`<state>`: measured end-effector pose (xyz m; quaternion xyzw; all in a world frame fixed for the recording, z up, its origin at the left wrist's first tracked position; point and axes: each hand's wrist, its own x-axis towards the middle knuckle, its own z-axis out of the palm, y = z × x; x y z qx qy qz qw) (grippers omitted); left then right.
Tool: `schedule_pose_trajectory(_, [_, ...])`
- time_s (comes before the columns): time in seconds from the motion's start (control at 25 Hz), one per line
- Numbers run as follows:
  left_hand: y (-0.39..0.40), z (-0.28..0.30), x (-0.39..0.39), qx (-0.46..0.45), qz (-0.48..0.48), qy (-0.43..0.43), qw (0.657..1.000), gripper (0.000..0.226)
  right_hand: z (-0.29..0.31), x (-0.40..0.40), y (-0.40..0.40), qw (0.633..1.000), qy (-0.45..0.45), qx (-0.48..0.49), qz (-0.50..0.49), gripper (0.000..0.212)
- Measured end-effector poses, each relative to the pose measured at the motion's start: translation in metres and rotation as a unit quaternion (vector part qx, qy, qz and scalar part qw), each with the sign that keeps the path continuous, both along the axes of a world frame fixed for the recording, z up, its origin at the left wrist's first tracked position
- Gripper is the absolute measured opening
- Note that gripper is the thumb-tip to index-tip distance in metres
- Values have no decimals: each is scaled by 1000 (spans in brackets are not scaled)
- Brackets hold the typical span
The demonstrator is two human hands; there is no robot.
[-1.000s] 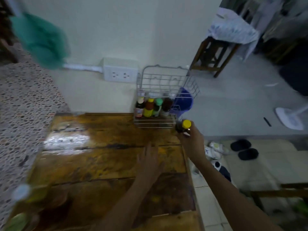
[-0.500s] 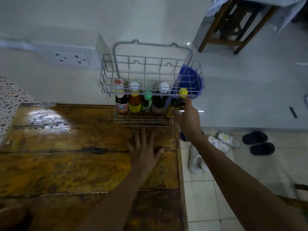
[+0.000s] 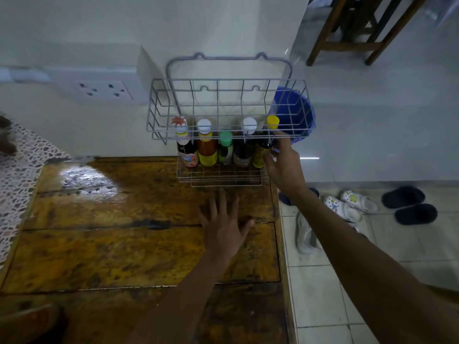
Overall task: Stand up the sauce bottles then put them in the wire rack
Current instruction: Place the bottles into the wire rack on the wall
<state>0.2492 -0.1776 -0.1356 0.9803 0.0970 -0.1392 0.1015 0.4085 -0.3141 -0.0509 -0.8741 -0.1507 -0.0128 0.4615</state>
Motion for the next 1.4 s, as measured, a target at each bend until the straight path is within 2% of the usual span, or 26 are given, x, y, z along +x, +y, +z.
schedule_pose_trajectory(0.16, [1,-1,-1,-2,-3,2,1000,85,6,15,-12,998,55,2,43,44])
schedule_pose_trajectory(0.36, [0,-3,-2,-1,-3,-5,1000,85,1,11,-6,999,4,-21,40,54])
schedule_pose_trajectory(0.72, [2,2,-2,-4,-2,14,1000,84,-5,1,1,997,35,-62,-7,69])
schedule_pose_trajectory(0.92, [9,4,-12,-12,-13,10,1000,79,0,-11,6,999,15,-39,-8,69])
schedule_pose_trajectory(1.0, [13,5,-23,-15,-13,14,1000,78,3,-19,6,999,13,-38,-16,63])
schedule_pose_trajectory(1.08, [19,9,-38,-17,-17,38,999,77,3,-39,4,997,0,-54,-46,55])
schedule_pose_trajectory(1.16, [28,16,-59,-38,-14,66,997,75,-1,-72,0,985,-60,-152,-62,50])
schedule_pose_trajectory(1.24, [40,24,-94,-58,-7,74,996,73,-3,-119,-3,966,-96,-239,-19,45])
schedule_pose_trajectory(1.4, [74,32,-208,-78,18,74,994,68,-2,-227,27,968,-18,-228,100,36])
